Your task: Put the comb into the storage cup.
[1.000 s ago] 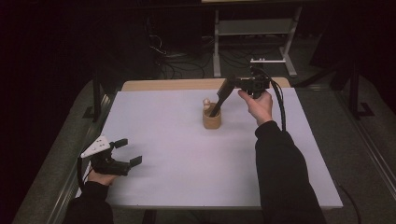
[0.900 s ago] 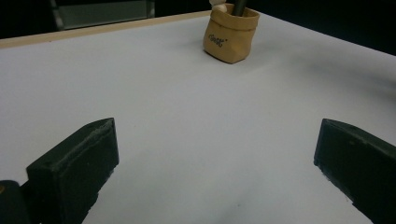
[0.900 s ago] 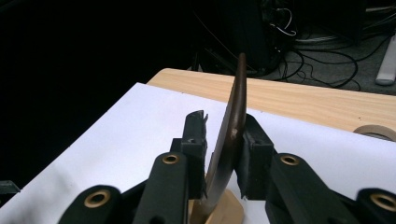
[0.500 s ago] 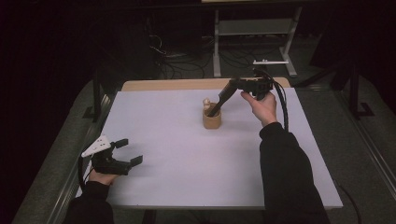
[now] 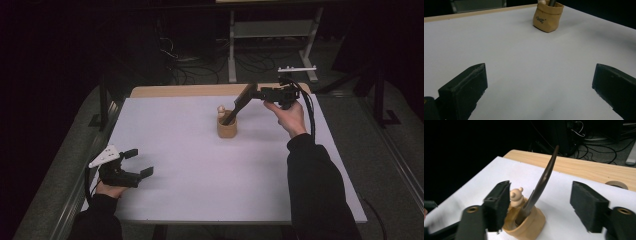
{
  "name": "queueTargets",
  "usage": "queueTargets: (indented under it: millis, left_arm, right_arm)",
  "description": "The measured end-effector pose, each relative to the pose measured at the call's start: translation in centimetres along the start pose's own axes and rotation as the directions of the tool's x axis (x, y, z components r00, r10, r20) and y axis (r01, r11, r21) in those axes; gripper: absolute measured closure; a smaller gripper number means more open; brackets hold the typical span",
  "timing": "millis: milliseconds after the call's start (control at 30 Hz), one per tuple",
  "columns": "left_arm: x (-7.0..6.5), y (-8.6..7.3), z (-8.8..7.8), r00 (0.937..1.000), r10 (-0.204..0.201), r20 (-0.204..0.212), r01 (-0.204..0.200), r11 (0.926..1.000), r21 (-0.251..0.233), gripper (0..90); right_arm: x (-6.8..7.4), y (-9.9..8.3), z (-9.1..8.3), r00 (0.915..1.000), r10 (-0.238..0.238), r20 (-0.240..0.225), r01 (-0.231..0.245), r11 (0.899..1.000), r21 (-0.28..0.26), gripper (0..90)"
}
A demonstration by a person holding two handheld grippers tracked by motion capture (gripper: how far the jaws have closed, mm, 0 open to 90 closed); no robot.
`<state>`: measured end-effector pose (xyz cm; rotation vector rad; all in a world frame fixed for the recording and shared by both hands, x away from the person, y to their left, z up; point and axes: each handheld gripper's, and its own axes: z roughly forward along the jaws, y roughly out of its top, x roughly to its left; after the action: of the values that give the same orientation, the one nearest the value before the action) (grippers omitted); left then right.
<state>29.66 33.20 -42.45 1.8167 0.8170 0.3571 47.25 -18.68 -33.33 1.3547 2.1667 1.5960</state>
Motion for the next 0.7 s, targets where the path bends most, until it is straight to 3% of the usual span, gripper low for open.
queueTargets:
  millis: [167,333,467,600,700]
  left_arm:
    - [0.0,0.0,0.0,1.0000,0.001,0.000,-0.001,1.0000,0.002,0.0]
    - [-0.1,0.0,0.1,1.0000,0.000,0.001,0.000,1.0000,0.001,0.0]
    - [-0.1,0.1,0.1,1.0000,0.000,0.001,0.000,1.0000,-0.002,0.0]
    - [0.0,0.0,0.1,1.0000,0.000,0.001,0.000,1.0000,0.000,0.0]
    - [-0.1,0.0,0.1,1.0000,0.000,0.000,0.000,1.0000,0.002,0.0]
  right_arm:
    - [0.0,-0.3,-0.4,0.9990,-0.041,-0.015,0.042,0.999,0.023,14.8]
    - [-0.1,-0.7,-0.8,0.9982,-0.060,-0.002,0.060,0.998,0.033,11.7]
    - [-0.2,-1.0,-1.1,0.9964,-0.085,0.003,0.085,0.995,0.052,0.6]
    - [0.0,-1.5,-1.4,0.9901,-0.127,0.058,0.123,0.990,0.066,0.0]
    - [-0.3,-2.0,-1.7,0.9888,-0.134,0.066,0.130,0.989,0.067,0.0]
